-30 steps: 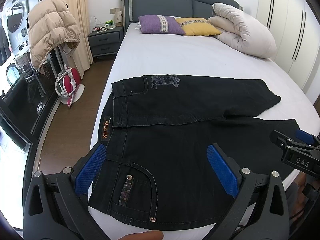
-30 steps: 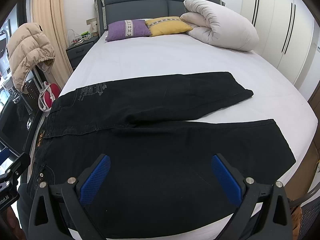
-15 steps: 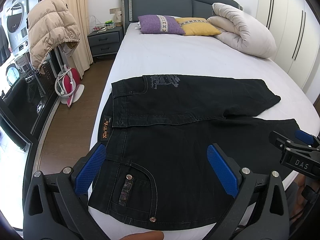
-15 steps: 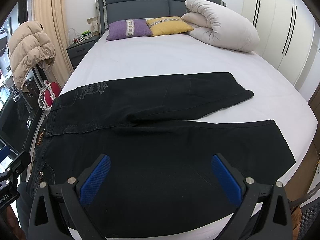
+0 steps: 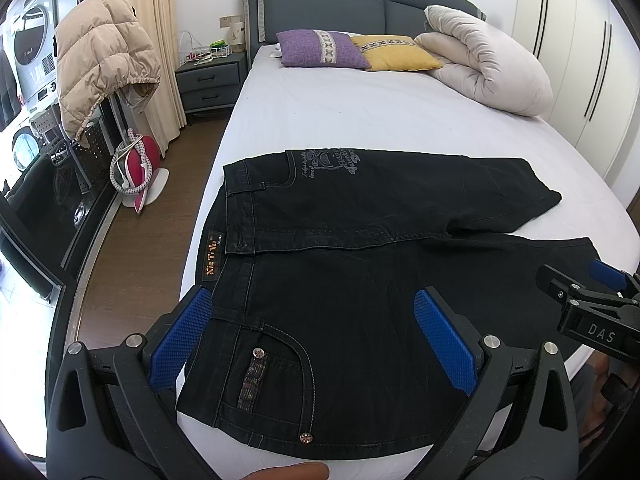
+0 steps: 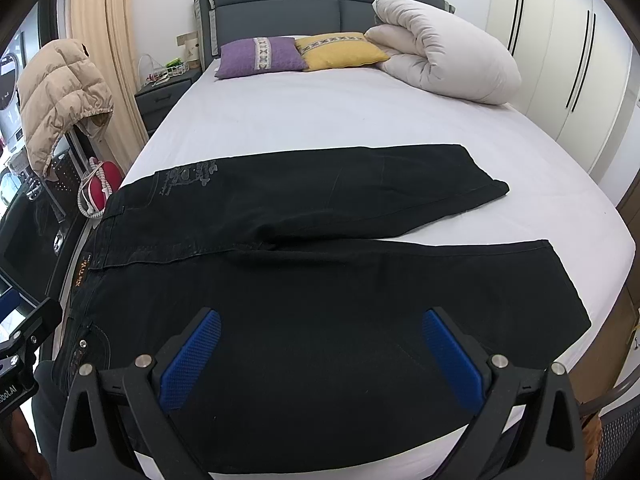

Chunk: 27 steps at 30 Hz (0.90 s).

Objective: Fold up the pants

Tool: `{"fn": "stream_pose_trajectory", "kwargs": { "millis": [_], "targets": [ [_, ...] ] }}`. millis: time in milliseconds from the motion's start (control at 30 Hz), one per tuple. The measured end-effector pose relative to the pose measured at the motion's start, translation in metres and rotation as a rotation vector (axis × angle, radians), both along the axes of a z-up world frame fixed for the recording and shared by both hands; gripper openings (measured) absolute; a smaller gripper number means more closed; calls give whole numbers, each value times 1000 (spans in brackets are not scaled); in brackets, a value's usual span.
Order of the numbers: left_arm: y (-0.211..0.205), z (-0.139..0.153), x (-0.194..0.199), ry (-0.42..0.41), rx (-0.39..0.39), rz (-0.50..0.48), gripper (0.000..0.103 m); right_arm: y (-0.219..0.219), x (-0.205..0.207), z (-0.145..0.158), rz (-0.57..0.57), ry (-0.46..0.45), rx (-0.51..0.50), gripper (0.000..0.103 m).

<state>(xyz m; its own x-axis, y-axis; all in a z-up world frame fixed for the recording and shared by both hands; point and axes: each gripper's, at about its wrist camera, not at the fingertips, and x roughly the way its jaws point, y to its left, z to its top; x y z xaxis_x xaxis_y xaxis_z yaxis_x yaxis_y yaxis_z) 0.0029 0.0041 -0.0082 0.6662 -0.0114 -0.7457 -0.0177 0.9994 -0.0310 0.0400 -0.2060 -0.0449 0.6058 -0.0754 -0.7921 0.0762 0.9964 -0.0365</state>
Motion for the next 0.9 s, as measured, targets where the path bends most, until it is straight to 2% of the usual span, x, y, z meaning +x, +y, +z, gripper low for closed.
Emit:
{"fn": "stream_pose_trajectory", "kwargs": {
  "millis": [900],
  "targets": [
    [1, -5, 1, 3, -1, 3, 103, 3, -1, -1, 3, 6, 0, 103]
  ]
}}
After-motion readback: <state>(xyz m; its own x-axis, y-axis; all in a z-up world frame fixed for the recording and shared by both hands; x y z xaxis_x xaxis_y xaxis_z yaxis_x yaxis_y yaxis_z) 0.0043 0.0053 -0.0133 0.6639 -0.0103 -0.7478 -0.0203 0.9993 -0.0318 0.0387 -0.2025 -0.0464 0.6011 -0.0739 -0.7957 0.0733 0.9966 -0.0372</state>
